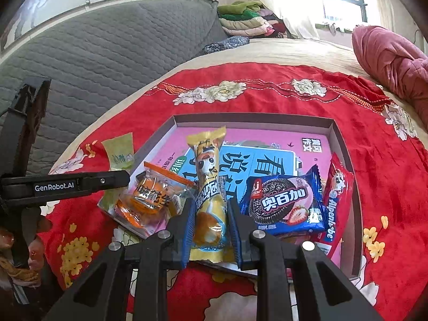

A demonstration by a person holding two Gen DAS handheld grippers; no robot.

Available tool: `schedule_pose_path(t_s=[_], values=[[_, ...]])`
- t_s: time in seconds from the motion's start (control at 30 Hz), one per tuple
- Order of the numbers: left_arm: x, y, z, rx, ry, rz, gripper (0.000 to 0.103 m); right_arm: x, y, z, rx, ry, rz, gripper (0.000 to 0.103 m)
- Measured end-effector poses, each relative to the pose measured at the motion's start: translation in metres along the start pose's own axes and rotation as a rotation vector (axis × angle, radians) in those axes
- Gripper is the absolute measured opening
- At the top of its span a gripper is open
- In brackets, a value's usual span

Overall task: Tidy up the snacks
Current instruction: 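Carry the yellow stick snack into the tray with the right tool while the left tool carries the green-labelled bag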

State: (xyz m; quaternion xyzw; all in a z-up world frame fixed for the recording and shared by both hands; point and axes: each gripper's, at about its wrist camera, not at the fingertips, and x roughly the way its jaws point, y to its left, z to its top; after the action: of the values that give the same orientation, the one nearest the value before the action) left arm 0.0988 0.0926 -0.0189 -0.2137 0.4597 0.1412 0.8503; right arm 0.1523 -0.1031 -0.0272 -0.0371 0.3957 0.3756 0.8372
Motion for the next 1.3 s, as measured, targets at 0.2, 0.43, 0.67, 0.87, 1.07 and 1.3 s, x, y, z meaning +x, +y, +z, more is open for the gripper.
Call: schedule_pose_path(t_s=[0.2,0.43,0.67,0.87,1.07,1.3], values=[[0.0003,-0.0015,-0.0009,0.002,0.001,-0.002,0.044,0.0020,0.0010,-0.0019,-0.012,0.002,-0.017,0.025],[0.0001,-0.0033,-0.0013,0.006,0.001,-0.008,0.044,0.0014,0.0001,-0.0016,-0.013,-0.001,-0.020,0.025],[0.0007,-0.0052,-0.0018,0.010,0.006,-0.021,0.044,0.0006,-0.0022,-0.0016,-0.003,-0.004,-0.018,0.025],[0.0031,-0.0055,-0.0027,0.012,0.015,-0.022,0.044,0.0007,-0.0021,-0.0015,-0.005,-0.001,-0.020,0.025],[0.0058,-0.0084,-0.0047,0.020,0.024,-0.025,0.044,0.0006,-0.0019,-0.0023,-0.005,0.003,-0.023,0.025],[0.0071,-0.0099,-0.0055,0.024,0.028,-0.028,0.044,-0.0004,-0.0029,-0.0019,0.009,-0.001,-0.013,0.025]])
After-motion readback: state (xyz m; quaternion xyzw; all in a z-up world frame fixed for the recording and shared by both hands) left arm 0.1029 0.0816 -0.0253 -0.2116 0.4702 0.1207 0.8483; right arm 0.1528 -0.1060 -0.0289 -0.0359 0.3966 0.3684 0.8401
